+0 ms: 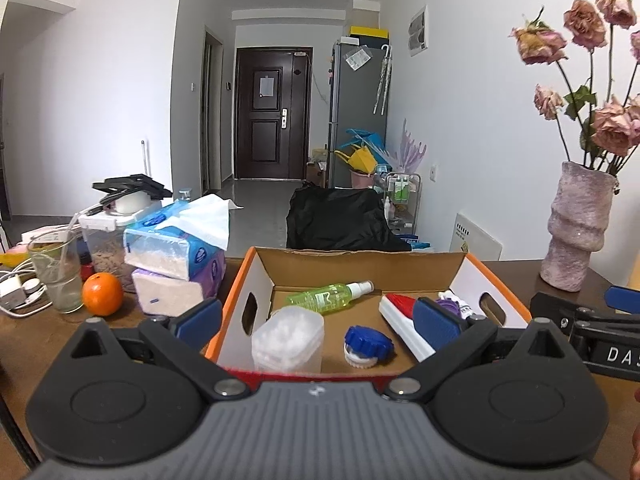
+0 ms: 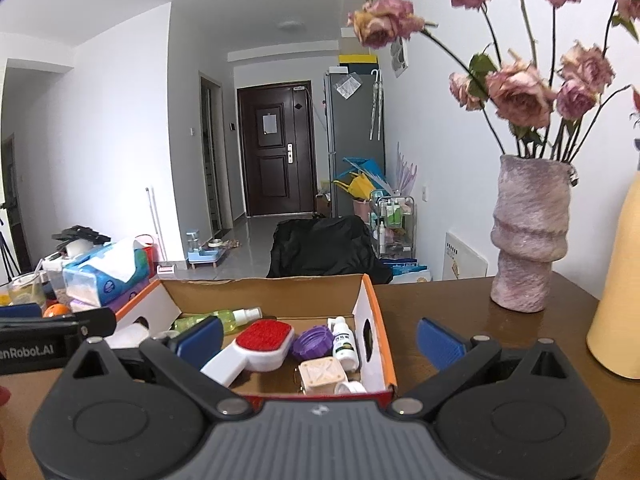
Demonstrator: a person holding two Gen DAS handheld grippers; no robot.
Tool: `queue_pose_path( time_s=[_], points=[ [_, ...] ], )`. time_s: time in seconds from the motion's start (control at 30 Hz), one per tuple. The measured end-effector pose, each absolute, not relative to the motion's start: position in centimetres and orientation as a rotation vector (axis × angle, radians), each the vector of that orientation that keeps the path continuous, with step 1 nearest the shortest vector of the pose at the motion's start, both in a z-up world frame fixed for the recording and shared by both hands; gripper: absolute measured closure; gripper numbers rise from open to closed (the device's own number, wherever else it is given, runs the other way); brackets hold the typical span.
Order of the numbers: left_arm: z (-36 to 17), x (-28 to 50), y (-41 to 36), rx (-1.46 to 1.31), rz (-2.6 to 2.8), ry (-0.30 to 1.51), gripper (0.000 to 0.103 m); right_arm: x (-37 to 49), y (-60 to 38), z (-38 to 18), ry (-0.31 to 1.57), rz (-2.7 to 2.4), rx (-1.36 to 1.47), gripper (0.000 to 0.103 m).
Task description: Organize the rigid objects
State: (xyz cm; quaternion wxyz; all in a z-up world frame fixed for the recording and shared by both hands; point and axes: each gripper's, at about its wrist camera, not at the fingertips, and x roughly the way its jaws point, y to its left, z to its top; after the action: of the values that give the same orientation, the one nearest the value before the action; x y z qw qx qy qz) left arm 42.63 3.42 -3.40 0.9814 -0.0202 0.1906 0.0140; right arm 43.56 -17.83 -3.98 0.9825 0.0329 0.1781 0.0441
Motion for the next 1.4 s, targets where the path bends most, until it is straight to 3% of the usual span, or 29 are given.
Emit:
queue_pose_path(
  time_s=[1.4],
  points=[
    [3.2, 3.5, -0.3, -0.027, 0.046, 0.299, 0.0, 4.5, -21.3, 3.7, 0.27, 0.143, 0.015, 0.0]
  ],
)
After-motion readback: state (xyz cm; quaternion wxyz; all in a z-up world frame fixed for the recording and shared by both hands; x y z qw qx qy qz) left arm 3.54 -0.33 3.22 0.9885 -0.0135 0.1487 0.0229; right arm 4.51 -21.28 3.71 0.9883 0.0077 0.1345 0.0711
